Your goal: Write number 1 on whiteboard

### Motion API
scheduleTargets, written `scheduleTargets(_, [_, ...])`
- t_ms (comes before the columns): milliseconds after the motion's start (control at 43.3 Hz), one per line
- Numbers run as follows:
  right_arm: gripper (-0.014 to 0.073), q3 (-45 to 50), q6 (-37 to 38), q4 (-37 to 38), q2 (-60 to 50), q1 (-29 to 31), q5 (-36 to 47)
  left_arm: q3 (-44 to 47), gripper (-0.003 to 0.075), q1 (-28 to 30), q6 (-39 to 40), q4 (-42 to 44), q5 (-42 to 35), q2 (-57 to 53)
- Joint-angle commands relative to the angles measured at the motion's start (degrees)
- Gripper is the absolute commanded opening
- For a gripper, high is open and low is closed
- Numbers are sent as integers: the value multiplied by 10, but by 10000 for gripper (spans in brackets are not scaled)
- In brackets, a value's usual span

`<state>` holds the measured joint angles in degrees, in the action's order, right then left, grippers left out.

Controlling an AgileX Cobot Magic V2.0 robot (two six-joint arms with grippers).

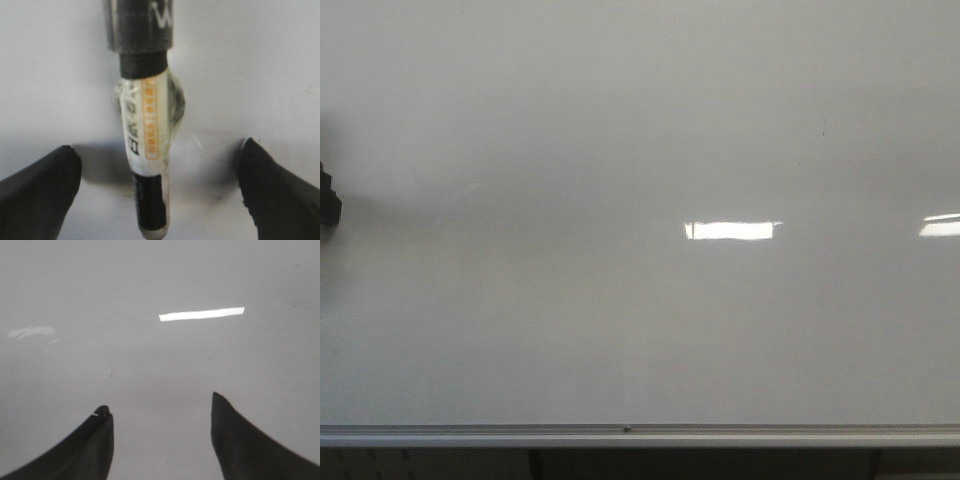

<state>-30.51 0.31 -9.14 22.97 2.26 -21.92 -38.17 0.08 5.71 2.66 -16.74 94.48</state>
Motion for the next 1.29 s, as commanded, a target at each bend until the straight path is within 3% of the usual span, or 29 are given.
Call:
scheduleTargets(0, [451, -18, -3, -1, 7, 4, 40, -18, 538, 0, 3, -2, -42, -10])
scheduleTargets(254, [451, -18, -3, -1, 7, 4, 40, -18, 102, 0, 3, -2, -39, -10])
scheduleTargets(346, [451, -18, -3, -1, 7, 4, 40, -18, -18, 0, 3, -2, -39, -10])
scheduleTargets(462, [451, -18, -3, -1, 7, 4, 40, -18, -20, 0, 4, -2, -21, -11])
scheduleTargets(577, [451, -18, -3, -1, 7, 4, 40, -21, -20, -4, 4, -2, 55, -31])
scheduleTargets(762, [451, -18, -3, -1, 13, 4, 33, -103, -18, -41, -6, -2, 352, -62])
scheduleTargets(878, [451, -19, -3, -1, 29, 4, 12, -155, -12, -78, -137, -76, 511, -74])
scheduleTargets(1109, [451, -43, -3, -12, 74, 2, -31, -204, -11, -142, -415, -345, 719, -85])
scheduleTargets(1178, [451, -56, -3, -18, 89, -4, -55, -206, -11, -172, -515, -403, 774, -85])
scheduleTargets(1270, [451, -78, -3, -33, 115, -16, -95, -206, -11, -221, -589, -438, 823, -85])
